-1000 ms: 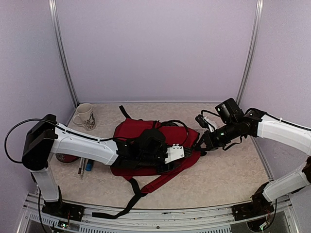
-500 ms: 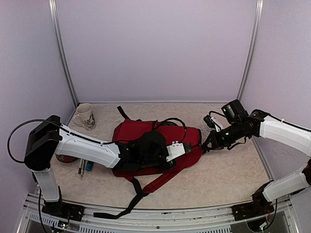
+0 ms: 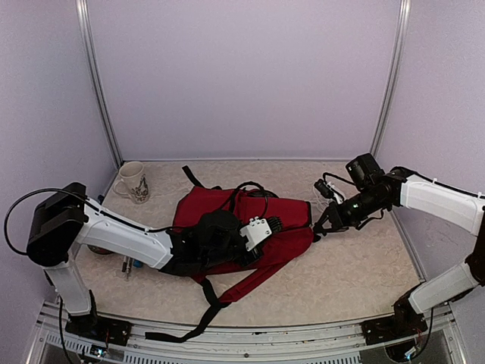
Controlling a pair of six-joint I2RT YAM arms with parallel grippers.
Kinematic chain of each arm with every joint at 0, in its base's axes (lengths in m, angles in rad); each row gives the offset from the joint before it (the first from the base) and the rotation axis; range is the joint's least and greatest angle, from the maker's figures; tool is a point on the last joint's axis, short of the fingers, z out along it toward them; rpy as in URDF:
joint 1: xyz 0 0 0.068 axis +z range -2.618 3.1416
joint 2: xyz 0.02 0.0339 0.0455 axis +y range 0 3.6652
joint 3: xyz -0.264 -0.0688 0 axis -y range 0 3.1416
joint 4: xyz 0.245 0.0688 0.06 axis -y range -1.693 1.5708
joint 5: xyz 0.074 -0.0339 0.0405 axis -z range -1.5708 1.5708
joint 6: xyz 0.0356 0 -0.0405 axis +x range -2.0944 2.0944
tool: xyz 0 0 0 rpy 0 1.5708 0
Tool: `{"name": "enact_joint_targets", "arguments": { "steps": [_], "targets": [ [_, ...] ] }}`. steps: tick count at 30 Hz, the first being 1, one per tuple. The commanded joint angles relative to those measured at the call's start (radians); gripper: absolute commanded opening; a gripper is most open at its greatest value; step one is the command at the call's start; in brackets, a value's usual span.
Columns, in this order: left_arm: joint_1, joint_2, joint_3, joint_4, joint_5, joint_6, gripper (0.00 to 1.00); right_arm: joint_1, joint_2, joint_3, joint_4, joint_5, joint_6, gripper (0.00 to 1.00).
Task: Pack the student bag
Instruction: Zip the student bag into the largest pocket of the bag.
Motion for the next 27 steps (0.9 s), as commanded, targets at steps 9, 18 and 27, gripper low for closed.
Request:
{"name": "enact_joint_targets", "arguments": {
  "steps": [9,18,27],
  "targets": [
    [0.036,-0.168,-0.186,-0.196,-0.115,0.038,0.0,-0.094,0.093,0.175,-0.107,0.071,-0.126,0.0],
    [-0.098,-0.261,-0.181,-0.156,0.071,0.12,0.0,0.084,0.093,0.197,0.01,-0.154,-0.037,0.0],
    [-0.126,-0.261,-0.246,-0.255,0.068,0.135,0.0,-0.061,0.118,0.235,-0.082,0.065,-0.046,0.0]
  ]
}}
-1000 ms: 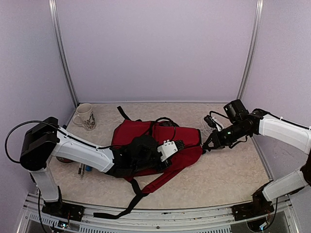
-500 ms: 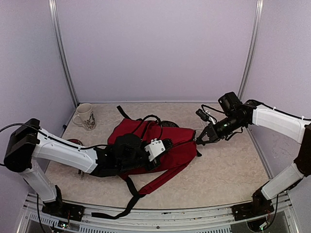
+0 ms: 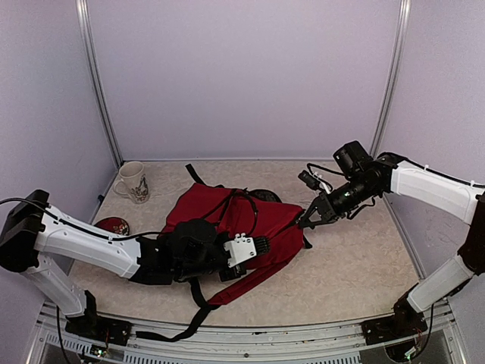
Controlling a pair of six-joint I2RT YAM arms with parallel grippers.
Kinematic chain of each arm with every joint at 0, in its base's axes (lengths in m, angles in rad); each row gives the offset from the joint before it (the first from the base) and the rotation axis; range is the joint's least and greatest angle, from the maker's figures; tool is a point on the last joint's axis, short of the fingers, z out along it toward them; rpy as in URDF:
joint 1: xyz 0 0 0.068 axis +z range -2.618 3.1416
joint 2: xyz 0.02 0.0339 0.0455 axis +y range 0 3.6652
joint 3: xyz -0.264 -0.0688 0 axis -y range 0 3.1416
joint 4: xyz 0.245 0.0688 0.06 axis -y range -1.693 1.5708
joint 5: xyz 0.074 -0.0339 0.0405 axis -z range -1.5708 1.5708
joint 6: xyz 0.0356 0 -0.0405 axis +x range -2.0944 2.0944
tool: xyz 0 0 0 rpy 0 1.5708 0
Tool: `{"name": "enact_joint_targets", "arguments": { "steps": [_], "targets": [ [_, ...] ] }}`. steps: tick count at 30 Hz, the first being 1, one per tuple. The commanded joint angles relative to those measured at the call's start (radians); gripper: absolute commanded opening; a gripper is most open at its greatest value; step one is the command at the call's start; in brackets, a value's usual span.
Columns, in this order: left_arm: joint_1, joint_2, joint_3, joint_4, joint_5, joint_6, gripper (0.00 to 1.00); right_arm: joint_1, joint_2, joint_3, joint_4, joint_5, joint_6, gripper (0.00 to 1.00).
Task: Pack the student bag
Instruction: Zip the student bag into the largest pocket of the bag.
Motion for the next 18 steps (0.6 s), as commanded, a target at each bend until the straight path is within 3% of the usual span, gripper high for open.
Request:
{"name": "enact_joint_targets", "arguments": {
  "steps": [1,9,18],
  "targets": [
    [-0.035,-0.017,-0.092,-0.179,0.025,0.024,0.0,-0.151,0.021,0.047,-0.008,0.246,-0.011,0.0],
    [-0.014,-0.036,-0.142,-0.212,-0.043,0.008,0.0,-0.248,0.068,0.023,-0.012,0.304,-0.052,0.0],
    [0.07,-0.208,-0.207,-0.143,-0.112,-0.056,0.0,-0.216,0.063,0.013,0.025,0.289,-0.027,0.0]
  ]
}}
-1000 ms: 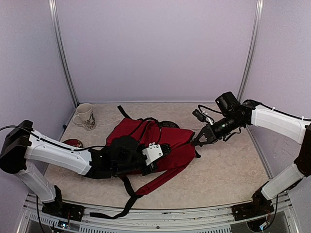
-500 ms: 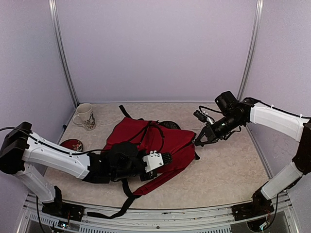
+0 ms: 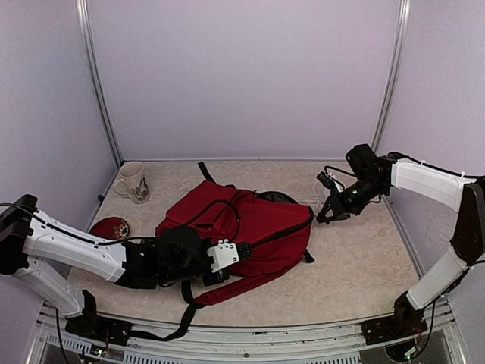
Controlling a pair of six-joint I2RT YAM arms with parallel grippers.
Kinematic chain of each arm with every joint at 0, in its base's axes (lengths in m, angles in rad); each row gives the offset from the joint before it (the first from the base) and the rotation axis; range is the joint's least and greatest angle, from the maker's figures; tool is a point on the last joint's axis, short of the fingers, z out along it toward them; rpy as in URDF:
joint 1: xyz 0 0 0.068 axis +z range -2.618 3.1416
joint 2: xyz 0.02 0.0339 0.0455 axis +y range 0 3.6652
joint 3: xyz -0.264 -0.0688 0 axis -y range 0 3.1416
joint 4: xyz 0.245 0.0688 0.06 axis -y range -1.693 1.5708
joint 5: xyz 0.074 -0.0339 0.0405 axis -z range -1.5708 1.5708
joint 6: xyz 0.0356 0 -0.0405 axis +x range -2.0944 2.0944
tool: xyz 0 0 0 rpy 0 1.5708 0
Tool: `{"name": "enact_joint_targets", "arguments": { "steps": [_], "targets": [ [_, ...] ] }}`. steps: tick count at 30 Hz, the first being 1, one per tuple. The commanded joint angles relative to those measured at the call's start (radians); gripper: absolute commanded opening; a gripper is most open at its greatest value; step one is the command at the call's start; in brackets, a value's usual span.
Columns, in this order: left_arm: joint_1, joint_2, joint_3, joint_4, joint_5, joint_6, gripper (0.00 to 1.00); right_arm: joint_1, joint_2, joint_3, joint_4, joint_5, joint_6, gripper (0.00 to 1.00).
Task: Pack the student bag
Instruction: Zip the student bag into the largest pocket of the bag, then hold the largest pocket of the student bag.
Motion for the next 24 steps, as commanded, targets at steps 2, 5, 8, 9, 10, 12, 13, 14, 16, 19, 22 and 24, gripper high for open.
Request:
{"name": "enact_joint_targets", "arguments": {
  "steps": [2,5,8,9,10,12,13,14,16,19,22,24],
  "targets": [
    [0.05,-0.146,-0.068,-0.128,0.018,-0.024,0.0,0.024,-0.037,0.008,0.061,0.169,0.029,0.0],
    [0.01,-0.162,-0.014,-0.147,0.088,-0.007,0.42,0.119,-0.078,-0.002,0.068,0.138,0.072,0.0],
    [-0.035,-0.164,0.052,-0.148,0.165,0.003,0.66,0.195,-0.123,0.003,0.075,0.129,0.127,0.0],
    [-0.041,-0.157,0.071,-0.13,0.202,-0.003,0.72,0.215,-0.136,0.003,0.078,0.123,0.137,0.0],
    [-0.043,-0.141,0.089,-0.104,0.226,-0.016,0.75,0.234,-0.144,0.004,0.088,0.114,0.153,0.0],
    [-0.05,-0.073,0.141,-0.032,0.199,-0.059,0.78,0.265,-0.152,0.008,0.089,0.108,0.172,0.0],
    [-0.061,-0.011,0.193,-0.011,0.136,-0.094,0.77,0.276,-0.154,0.011,0.085,0.114,0.177,0.0],
    [-0.068,0.083,0.266,-0.022,0.076,-0.11,0.73,0.283,-0.156,0.014,0.081,0.119,0.178,0.0],
    [-0.071,0.197,0.403,-0.09,-0.023,-0.112,0.63,0.284,-0.162,0.023,0.076,0.138,0.181,0.0],
    [-0.055,0.314,0.488,-0.107,-0.065,-0.102,0.45,0.284,-0.169,0.032,0.071,0.131,0.188,0.0],
    [-0.022,0.358,0.508,-0.084,-0.03,-0.128,0.37,0.284,-0.19,0.019,0.088,0.106,0.201,0.0],
    [-0.006,0.372,0.515,-0.09,0.039,-0.152,0.44,0.284,-0.201,0.011,0.091,0.12,0.207,0.0]
  ]
}}
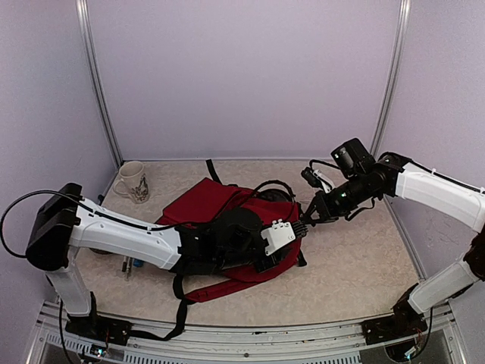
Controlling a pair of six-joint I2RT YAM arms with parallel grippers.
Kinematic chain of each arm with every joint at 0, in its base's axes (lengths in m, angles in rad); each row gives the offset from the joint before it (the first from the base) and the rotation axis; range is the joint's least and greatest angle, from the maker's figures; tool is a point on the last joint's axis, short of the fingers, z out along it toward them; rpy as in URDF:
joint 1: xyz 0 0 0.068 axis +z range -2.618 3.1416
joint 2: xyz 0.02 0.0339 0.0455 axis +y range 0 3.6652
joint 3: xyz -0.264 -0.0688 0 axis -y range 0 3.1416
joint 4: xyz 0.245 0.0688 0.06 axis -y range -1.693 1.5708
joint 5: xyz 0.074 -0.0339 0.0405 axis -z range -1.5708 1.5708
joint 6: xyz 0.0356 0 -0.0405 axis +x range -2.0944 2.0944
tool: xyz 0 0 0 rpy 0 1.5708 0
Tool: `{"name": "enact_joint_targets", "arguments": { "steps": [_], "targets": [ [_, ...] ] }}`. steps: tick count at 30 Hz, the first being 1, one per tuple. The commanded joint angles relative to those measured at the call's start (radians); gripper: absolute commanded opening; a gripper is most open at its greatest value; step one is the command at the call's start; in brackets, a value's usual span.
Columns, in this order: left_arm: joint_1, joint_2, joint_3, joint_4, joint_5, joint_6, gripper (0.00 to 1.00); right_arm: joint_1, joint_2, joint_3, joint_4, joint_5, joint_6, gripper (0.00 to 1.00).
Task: Pack the student bag
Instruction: Hold the largest pocket of the student bag, then zip the student bag into the largest pocket of the bag.
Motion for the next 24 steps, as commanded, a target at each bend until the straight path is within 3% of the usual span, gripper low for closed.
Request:
{"name": "enact_joint_targets", "arguments": {
  "steps": [1,3,6,7,9,15,17,21,24],
  "targets": [
    [0.038,0.033,0.034,-0.007,0.049,-0.067,0.48,0.007,-0.059,0.013,0.025,0.003,0.024,0.0],
    [0.039,0.061,0.061,-0.02,0.009,-0.087,0.48,0.007,-0.056,0.014,0.02,0.011,0.02,0.0],
    [0.031,0.119,0.12,-0.083,-0.086,-0.087,0.36,0.007,-0.056,0.011,0.021,0.014,0.016,0.0],
    [0.027,0.131,0.129,-0.093,-0.115,-0.085,0.29,0.007,-0.057,0.012,0.021,0.016,0.015,0.0],
    [0.023,0.137,0.128,-0.096,-0.147,-0.08,0.01,0.008,-0.058,0.013,0.021,0.028,0.012,0.0],
    [0.003,0.044,0.02,-0.053,-0.078,-0.044,0.0,-0.071,-0.055,0.002,0.02,0.153,-0.006,0.0],
    [-0.015,0.005,-0.021,-0.076,-0.07,-0.02,0.0,-0.122,-0.042,0.007,0.002,0.267,-0.018,0.0],
    [-0.048,-0.058,-0.088,-0.168,-0.059,0.003,0.0,-0.21,-0.029,0.017,0.026,0.291,-0.046,0.0],
    [-0.069,-0.121,-0.166,-0.171,0.002,0.023,0.0,-0.238,0.004,0.044,0.025,0.398,-0.064,0.0]
  ]
}}
